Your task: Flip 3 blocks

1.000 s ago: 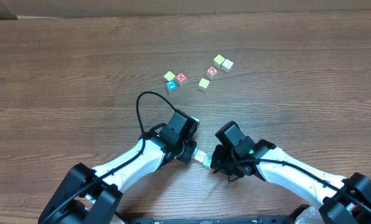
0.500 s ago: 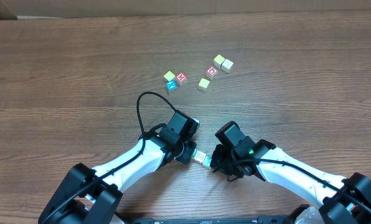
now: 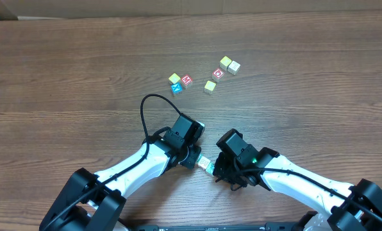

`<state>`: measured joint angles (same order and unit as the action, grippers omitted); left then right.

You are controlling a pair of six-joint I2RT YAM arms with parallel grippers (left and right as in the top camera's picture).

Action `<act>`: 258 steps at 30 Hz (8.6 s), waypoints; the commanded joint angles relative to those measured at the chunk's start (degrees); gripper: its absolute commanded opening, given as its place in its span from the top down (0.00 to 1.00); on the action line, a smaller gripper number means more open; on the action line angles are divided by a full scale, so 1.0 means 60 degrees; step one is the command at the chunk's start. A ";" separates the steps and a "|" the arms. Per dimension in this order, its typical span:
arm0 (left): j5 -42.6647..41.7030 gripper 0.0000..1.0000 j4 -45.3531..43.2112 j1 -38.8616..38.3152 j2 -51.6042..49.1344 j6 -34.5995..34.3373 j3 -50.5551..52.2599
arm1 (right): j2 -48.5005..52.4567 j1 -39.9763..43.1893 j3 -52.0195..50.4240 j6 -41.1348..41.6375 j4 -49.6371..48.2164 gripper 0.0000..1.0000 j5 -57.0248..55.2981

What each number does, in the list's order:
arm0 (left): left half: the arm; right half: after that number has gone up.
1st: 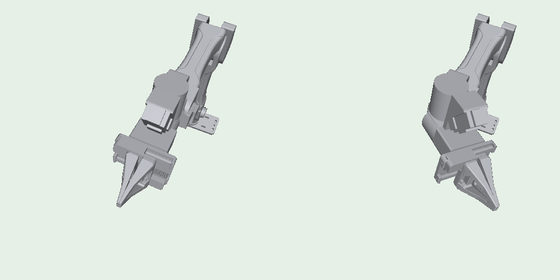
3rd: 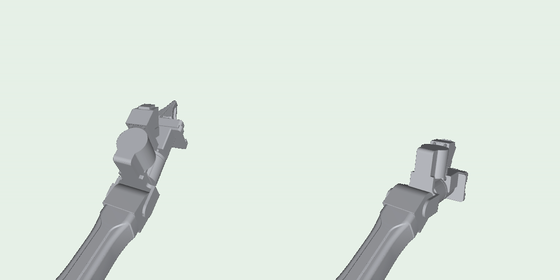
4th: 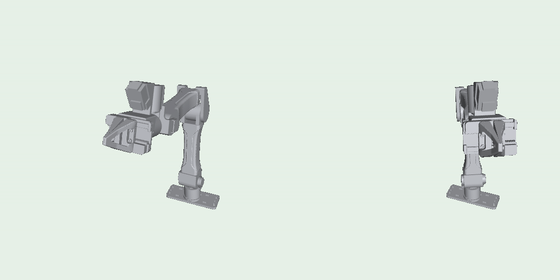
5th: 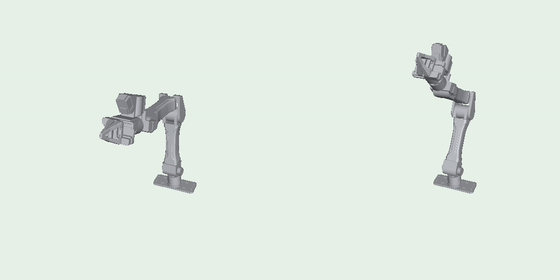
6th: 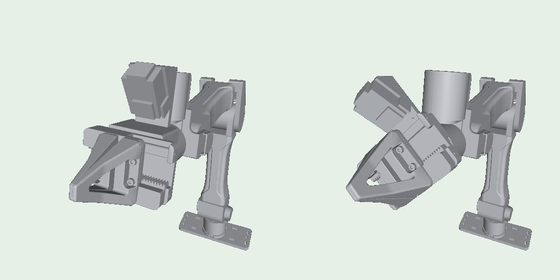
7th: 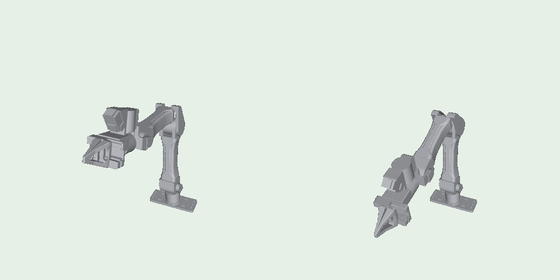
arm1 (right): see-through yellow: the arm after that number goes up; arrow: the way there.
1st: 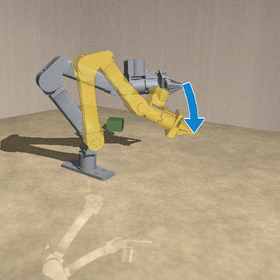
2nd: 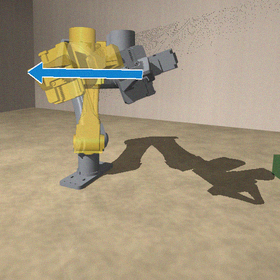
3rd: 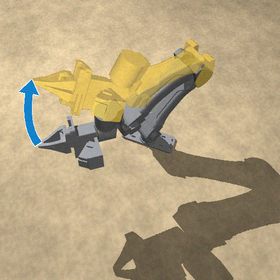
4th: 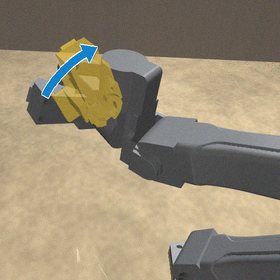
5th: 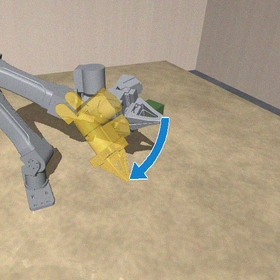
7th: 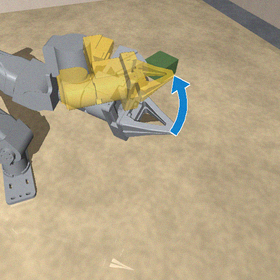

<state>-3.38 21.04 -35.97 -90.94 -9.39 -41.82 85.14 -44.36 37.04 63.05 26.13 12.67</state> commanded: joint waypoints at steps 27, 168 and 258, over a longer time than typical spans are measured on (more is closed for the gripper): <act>-0.0244 0.96 -0.0040 -0.0080 -0.0095 0.0590 -0.0127 | 0.0029 -0.0127 -0.0004 0.0750 -0.0277 0.96 0.0157; 0.0175 0.96 -0.0612 -0.0098 -0.1013 0.2568 -0.0186 | 0.0029 -0.1035 -0.0004 0.3246 -0.0718 0.96 -0.0175; 0.3679 0.96 1.1843 0.2313 1.2331 -0.2557 -0.7552 | -0.5920 -0.1024 0.5836 -0.6331 0.7552 0.00 -0.3034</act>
<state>10.81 90.74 -22.24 -16.99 -19.09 -86.89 50.09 -50.35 70.52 25.45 71.29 -4.93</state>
